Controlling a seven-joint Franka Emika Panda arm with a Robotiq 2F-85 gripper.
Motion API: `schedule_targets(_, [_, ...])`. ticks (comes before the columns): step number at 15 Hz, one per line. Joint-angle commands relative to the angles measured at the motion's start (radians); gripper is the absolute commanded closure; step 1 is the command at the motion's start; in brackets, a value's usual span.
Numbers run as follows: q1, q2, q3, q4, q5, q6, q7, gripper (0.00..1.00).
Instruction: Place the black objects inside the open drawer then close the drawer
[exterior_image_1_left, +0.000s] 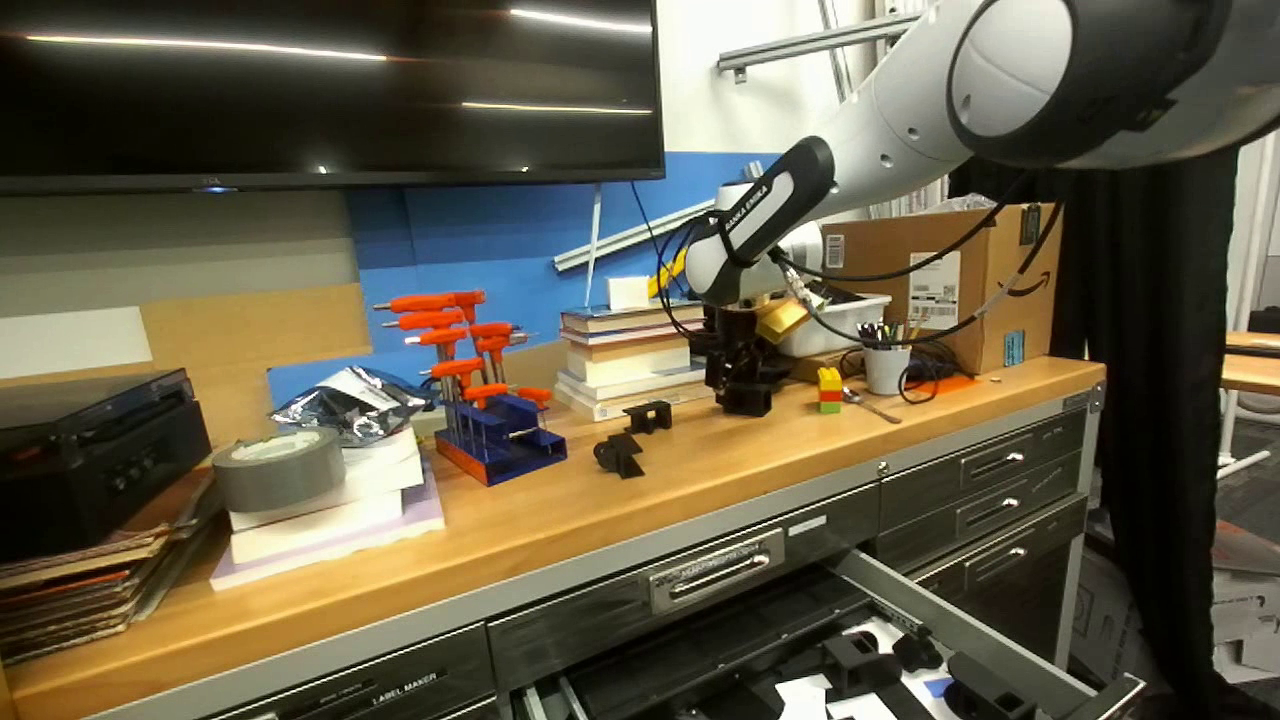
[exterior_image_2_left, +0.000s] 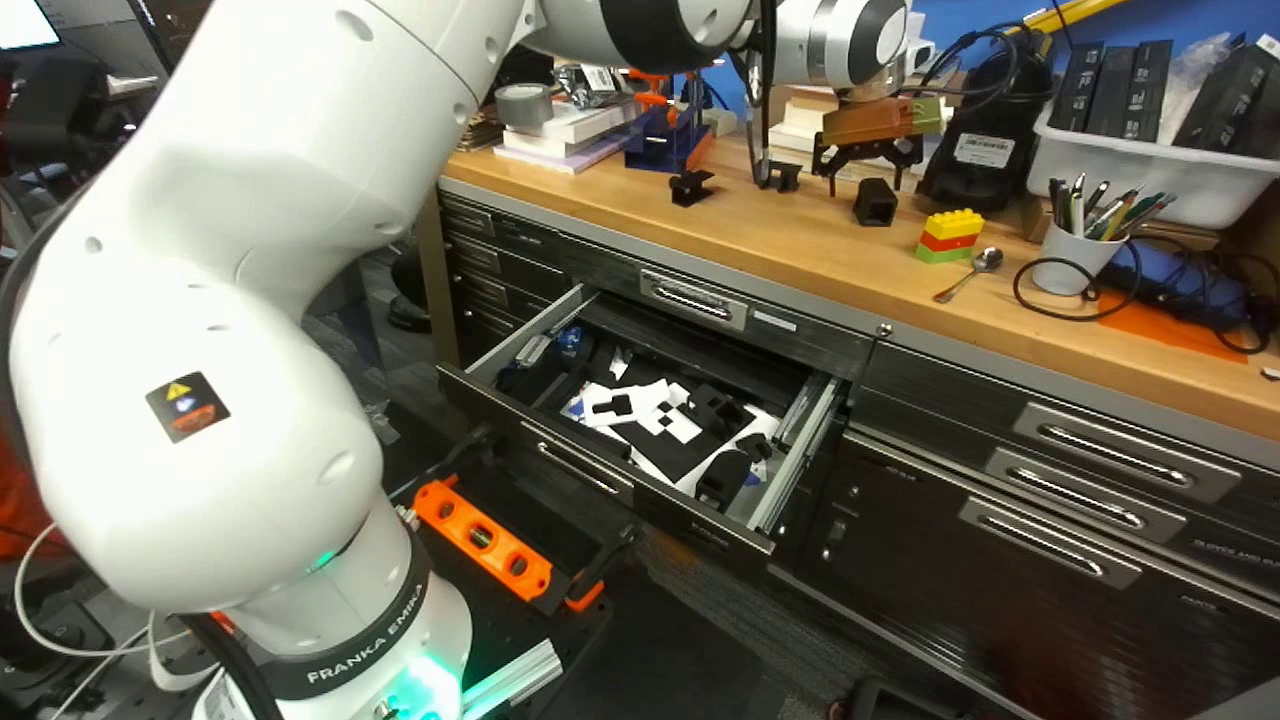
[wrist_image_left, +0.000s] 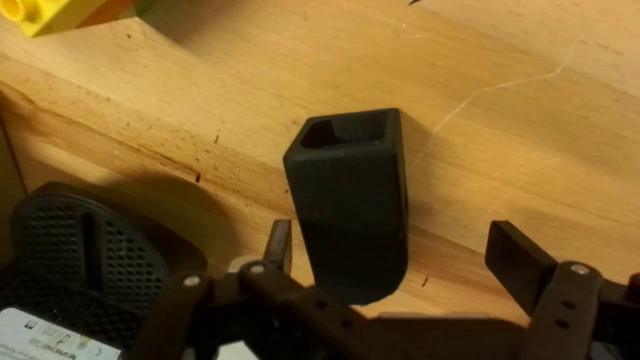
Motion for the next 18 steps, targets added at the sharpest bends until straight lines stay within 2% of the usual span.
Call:
schedule_targets(1, [0.003, 0.088, -0.014, 0.161, -0.032, -0.057, 0.006, 0.0])
schedule_targets(3, [-0.004, 0.117, -0.019, 0.198, -0.034, -0.069, 0.001, 0.0])
schedule_targets(7, [0.001, 0.169, -0.063, 0.274, -0.057, -0.163, 0.041, 0.0])
schedule_targets(15, [-0.054, 0.23, -0.014, 0.391, 0.001, -0.319, -0.011, 0.0])
schedule_targets(18, [-0.078, 0.254, 0.016, 0.429, 0.035, -0.337, -0.035, 0.0])
